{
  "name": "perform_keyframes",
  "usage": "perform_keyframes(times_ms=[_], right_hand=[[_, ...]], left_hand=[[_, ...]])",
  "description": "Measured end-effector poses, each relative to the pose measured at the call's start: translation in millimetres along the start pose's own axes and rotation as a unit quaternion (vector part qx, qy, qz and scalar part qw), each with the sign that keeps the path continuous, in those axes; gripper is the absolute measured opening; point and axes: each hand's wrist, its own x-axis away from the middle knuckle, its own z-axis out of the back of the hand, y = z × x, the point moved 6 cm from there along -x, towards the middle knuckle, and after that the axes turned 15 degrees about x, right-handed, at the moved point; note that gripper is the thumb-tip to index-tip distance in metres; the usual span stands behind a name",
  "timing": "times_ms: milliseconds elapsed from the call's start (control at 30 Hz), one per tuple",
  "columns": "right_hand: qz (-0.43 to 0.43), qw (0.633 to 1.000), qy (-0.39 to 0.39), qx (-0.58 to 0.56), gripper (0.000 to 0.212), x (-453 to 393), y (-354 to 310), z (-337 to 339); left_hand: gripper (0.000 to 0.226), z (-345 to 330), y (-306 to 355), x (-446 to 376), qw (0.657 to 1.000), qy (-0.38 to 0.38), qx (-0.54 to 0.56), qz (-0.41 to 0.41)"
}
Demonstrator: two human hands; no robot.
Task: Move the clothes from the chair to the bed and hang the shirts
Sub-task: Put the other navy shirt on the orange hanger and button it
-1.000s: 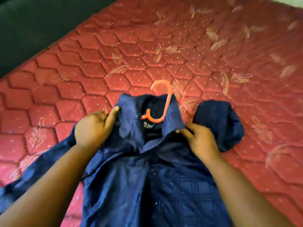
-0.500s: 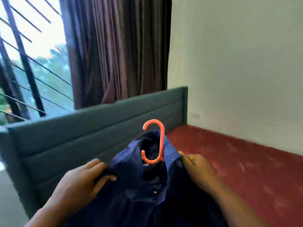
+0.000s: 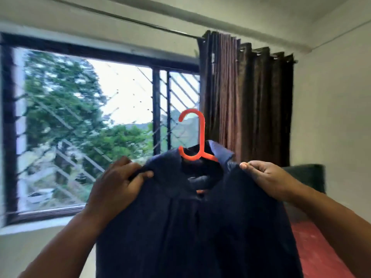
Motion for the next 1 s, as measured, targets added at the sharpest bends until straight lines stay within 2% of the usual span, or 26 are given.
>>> perform_keyframes(times_ms=[33, 100, 200, 267, 333, 367, 433, 533, 600, 700, 833, 867, 933, 1000], right_hand=[[0.034, 0.999, -0.027, -0.019, 0.035, 4.4, -26.5, -4.3], [0.102, 0.995, -0.007, 0.022, 0.022, 9.3, -69.6, -0.2], [0.22, 0.965, 0.136, 0.038, 0.028, 26.1, -125.3, 24.5], [0.296, 0.919, 0.262, 0.009, 0.035, 54.4, -154.4, 48.1], [0.319, 0.882, 0.347, 0.027, 0.024, 72.1, -172.9, 58.6], [0.319, 0.882, 0.344, 0.042, 0.023, 73.2, -181.6, 55.2], [0.298, 0.905, 0.297, 0.067, 0.033, 69.1, -200.0, 39.6], [0.316, 0.908, 0.275, -0.001, 0.035, 83.8, -231.8, 18.2], [0.334, 0.913, 0.232, -0.033, 0.036, 98.3, -253.3, 9.4], [0.329, 0.923, 0.197, -0.04, 0.038, 110.1, -277.9, -4.3], [0.316, 0.929, 0.173, -0.085, 0.037, 116.9, -299.1, -11.0], [0.318, 0.926, 0.177, -0.098, 0.04, 118.5, -303.3, -8.9], [0.32, 0.921, 0.182, -0.129, 0.039, 125.1, -307.9, -4.2], [0.318, 0.921, 0.155, -0.164, 0.028, 131.7, -312.7, -2.7]], left_hand=[[0.026, 26.5, 3.7, 5.6, 1.0, 0.004, -0.019, 0.023], [0.023, 71.1, 20.5, 13.3, 0.998, 0.008, -0.044, 0.053], [0.028, 141.9, 70.6, 30.0, 0.991, 0.052, -0.118, 0.029], [0.035, 186.5, 114.9, 47.3, 0.972, 0.118, -0.203, -0.018], [0.041, 212.8, 141.6, 55.7, 0.952, 0.145, -0.266, -0.031], [0.043, 220.7, 145.2, 57.3, 0.954, 0.126, -0.273, -0.006], [0.046, 229.3, 141.6, 61.8, 0.955, 0.101, -0.276, 0.049], [0.042, 261.0, 157.9, 76.9, 0.934, 0.179, -0.305, 0.047], [0.042, 280.5, 166.7, 94.4, 0.929, 0.2, -0.298, 0.088], [0.054, 295.9, 168.3, 127.4, 0.926, 0.144, -0.301, 0.178], [0.048, 307.0, 171.9, 162.8, 0.907, 0.038, -0.305, 0.287], [0.041, 310.7, 175.6, 168.4, 0.9, 0.027, -0.318, 0.297], [0.022, 322.3, 190.8, 172.6, 0.899, 0.059, -0.343, 0.267], [0.023, 333.7, 213.1, 170.3, 0.902, 0.096, -0.358, 0.221]])
